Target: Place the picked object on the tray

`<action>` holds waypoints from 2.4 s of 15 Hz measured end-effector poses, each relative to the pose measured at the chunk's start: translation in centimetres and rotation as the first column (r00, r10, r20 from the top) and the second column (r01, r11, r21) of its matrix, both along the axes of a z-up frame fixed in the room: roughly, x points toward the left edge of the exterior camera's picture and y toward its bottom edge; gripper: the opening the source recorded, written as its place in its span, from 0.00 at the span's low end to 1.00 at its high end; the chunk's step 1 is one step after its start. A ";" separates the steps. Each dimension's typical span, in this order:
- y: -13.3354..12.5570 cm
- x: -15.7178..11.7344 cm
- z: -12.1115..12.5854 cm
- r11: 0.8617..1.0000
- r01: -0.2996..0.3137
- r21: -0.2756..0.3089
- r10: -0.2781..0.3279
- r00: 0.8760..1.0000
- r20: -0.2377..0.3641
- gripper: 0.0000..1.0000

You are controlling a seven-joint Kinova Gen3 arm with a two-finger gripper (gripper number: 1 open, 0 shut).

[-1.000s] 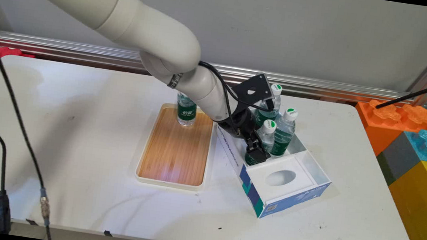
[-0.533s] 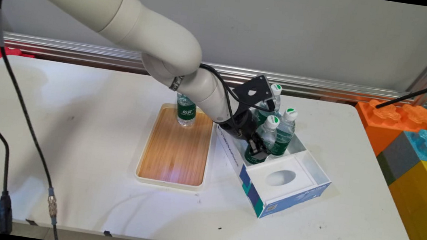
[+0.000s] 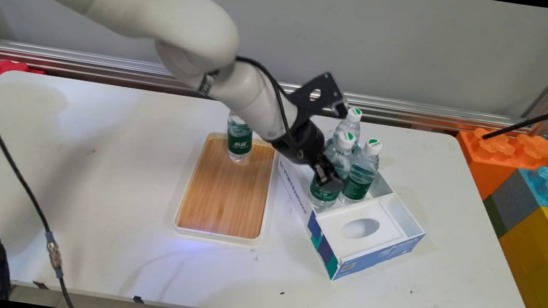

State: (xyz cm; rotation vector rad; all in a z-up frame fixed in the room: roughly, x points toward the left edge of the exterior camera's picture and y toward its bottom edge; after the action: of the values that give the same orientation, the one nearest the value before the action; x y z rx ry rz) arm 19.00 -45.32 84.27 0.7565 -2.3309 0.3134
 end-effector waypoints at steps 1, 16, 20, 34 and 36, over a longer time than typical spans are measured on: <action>0.2 0.3 1.0 1.000 -0.005 0.002 0.005 1.000 -0.006 0.00; 6.4 13.3 12.4 1.000 0.011 -0.028 -0.009 0.996 0.090 0.00; 6.7 16.3 10.1 0.994 0.064 -0.084 -0.057 0.995 0.085 0.00; 1.9 17.7 -3.3 0.996 0.089 -0.013 -0.088 0.996 0.026 0.00; 1.4 17.7 -4.5 0.996 0.088 -0.005 -0.088 0.996 0.015 0.00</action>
State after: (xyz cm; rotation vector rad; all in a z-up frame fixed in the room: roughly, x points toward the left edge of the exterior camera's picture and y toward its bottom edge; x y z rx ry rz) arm 36.73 -43.94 79.81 0.6489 -2.3679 0.2871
